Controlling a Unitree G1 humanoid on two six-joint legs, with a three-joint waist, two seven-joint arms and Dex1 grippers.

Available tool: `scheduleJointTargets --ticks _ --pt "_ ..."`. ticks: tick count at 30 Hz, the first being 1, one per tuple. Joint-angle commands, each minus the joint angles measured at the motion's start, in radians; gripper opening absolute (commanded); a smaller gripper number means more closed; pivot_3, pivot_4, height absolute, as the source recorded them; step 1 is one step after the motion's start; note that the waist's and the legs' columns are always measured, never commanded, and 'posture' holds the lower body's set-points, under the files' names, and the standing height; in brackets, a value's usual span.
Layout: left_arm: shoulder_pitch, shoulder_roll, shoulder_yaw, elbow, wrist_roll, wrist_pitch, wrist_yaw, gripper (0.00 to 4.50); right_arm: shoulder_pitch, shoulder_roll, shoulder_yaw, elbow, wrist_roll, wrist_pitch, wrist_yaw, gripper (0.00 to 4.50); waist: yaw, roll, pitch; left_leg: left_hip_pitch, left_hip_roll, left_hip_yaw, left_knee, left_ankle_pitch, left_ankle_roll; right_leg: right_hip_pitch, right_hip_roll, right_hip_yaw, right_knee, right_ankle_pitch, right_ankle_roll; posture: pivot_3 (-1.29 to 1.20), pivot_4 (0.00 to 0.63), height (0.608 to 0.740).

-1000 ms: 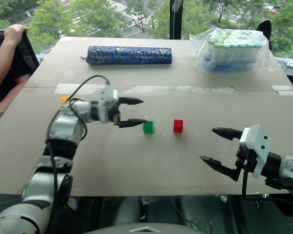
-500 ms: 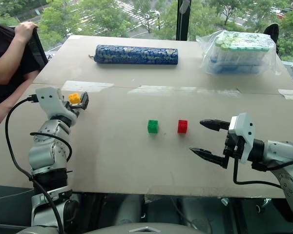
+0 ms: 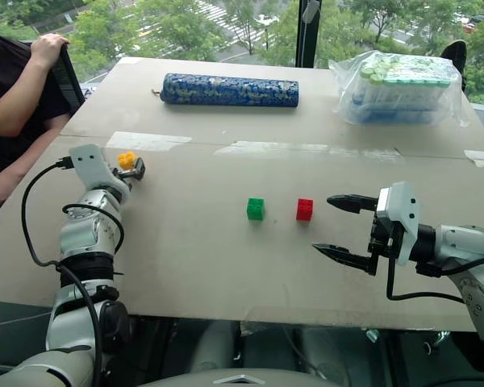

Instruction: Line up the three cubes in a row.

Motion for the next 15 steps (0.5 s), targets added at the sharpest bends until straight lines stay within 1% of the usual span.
scheduleJointTargets --ticks 1,4,6,8,10,11,13,14,15 --pt "-0.044 0.028 -0.022 0.073 -0.001 -0.096 -0.047 4.24 0.014 -0.015 -0.028 -0.04 0.005 -0.01 -0.002 4.5 0.0 0.0 0.0 0.0 0.0 0.0 0.0 0.0 0.0 0.0 0.0 0.0 0.0 0.0 0.0 0.0 0.15 0.74" --pt "-0.058 0.034 -0.029 0.117 -0.005 -0.131 -0.062 3.22 0.027 -0.019 -0.04 -0.049 0.007 -0.009 -0.009 4.5 0.0 0.0 0.0 0.0 0.0 0.0 0.0 0.0 0.0 0.0 0.0 0.0 0.0 0.0 0.0 0.0 0.15 0.74" --pt "-0.06 0.036 -0.031 0.132 -0.002 -0.151 -0.055 2.1 0.032 -0.022 -0.048 -0.055 0.008 -0.007 -0.014 4.5 -0.003 0.0 0.0 0.0 0.0 0.0 0.0 0.0 0.0 0.0 0.0 0.0 0.0 0.0 0.0 0.0 0.15 0.74" --pt "-0.055 0.042 -0.038 0.136 0.006 -0.173 -0.057 1.31 0.039 -0.022 -0.055 -0.062 0.011 -0.005 -0.021 4.5 -0.003 0.0 0.0 0.0 0.0 0.0 0.0 0.0 0.0 0.0 0.0 0.0 0.0 0.0 0.0 0.0 0.15 0.74" --pt "-0.048 0.055 -0.052 0.135 0.012 -0.193 -0.085 1.32 0.046 -0.022 -0.059 -0.069 0.013 -0.002 -0.027 4.5 -0.003 0.0 0.0 0.0 0.0 0.0 0.0 0.0 0.0 0.0 0.0 0.0 0.0 0.0 0.0 0.0 0.15 0.74" --pt "-0.037 0.074 -0.064 0.109 -0.036 -0.194 -0.231 1.32 0.05 -0.023 -0.062 -0.074 0.016 0.0 -0.031 4.5 -0.002 0.0 0.0 0.0 0.0 0.0 0.0 0.0 0.0 0.0 0.0 0.0 0.0 0.0 0.0 0.0 0.15 0.74" --pt "-0.016 0.115 -0.11 0.033 -0.148 -0.161 -0.575 1.32 0.054 -0.025 -0.067 -0.079 0.021 0.005 -0.033 4.5 -0.002 0.0 0.0 0.0 0.0 0.0 0.0 0.0 0.0 0.0 0.0 0.0 0.0 0.0 0.0 0.0 0.15 0.74" --pt "-0.008 0.133 -0.133 0.003 -0.193 -0.141 -0.715 1.32 0.055 -0.026 -0.068 -0.079 0.023 0.006 -0.034 4.5 -0.002 0.0 0.0 -0.001 0.0 0.0 0.0 0.0 0.0 0.0 0.0 -0.001 0.0 0.0 0.0 0.0 0.15 0.74" --pt "-0.003 0.164 -0.178 -0.017 -0.218 -0.103 -0.867 1.32 0.055 -0.028 -0.067 -0.079 0.024 0.007 -0.032 4.5 -0.004 0.0 0.0 -0.001 0.0 0.0 0.0 0.0 -0.001 0.0 0.0 -0.001 0.0 0.0 0.0 0.0 0.15 0.74"
